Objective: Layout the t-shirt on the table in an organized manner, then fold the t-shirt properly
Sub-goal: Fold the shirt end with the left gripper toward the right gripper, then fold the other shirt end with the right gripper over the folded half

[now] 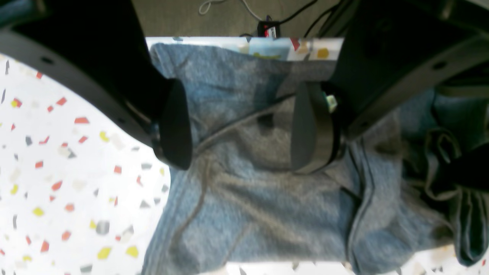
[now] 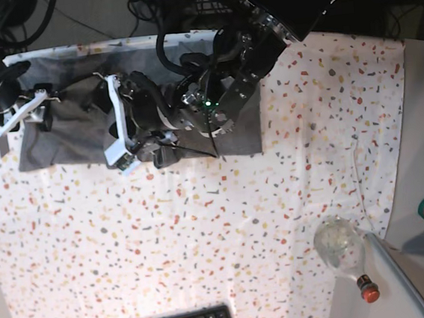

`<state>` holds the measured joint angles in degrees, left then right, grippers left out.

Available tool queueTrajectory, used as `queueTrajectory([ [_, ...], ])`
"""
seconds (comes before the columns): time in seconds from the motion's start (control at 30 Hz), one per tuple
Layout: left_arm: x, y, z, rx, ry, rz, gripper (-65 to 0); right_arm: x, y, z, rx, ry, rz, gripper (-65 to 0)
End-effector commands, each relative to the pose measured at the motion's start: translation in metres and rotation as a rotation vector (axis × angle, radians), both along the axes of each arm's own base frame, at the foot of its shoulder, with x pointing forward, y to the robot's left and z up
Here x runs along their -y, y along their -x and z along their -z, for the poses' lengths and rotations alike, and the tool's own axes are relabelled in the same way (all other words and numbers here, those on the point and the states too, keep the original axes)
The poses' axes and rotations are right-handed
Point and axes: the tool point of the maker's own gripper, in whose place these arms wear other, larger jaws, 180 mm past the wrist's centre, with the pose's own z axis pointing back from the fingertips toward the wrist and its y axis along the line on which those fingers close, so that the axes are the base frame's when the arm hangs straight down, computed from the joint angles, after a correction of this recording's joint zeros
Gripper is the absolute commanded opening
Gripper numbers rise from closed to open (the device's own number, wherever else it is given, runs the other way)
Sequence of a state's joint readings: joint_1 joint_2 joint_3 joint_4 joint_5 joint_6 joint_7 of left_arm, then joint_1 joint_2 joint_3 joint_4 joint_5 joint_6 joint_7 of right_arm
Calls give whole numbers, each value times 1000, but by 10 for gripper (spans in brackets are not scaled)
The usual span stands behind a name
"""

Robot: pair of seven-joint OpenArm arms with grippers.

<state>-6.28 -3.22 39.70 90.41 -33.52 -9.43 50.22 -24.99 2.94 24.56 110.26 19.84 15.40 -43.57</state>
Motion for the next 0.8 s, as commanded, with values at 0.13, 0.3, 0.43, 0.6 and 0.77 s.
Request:
queueTrajectory([
  [0.13, -150, -45, 1, 44, -72, -392, -650, -23, -19, -26, 97, -5, -71, -311],
  [0.3, -368, -10, 18, -16, -274, -956, -650, -125, -18, -20, 78, -134, -332, -650],
  [0.43, -483, 36, -9, 23, -387, -1268, -650, -201, -5, -27, 81, -226, -530, -650],
  [0.6, -559, 82, -30, 43, -449, -1509, -650, -265, -14, -33, 23, -255, -650, -650],
  [0.77, -572, 100, -20, -5, -461, -1562, -650, -281, -13, -13, -116, -243, -583, -650],
])
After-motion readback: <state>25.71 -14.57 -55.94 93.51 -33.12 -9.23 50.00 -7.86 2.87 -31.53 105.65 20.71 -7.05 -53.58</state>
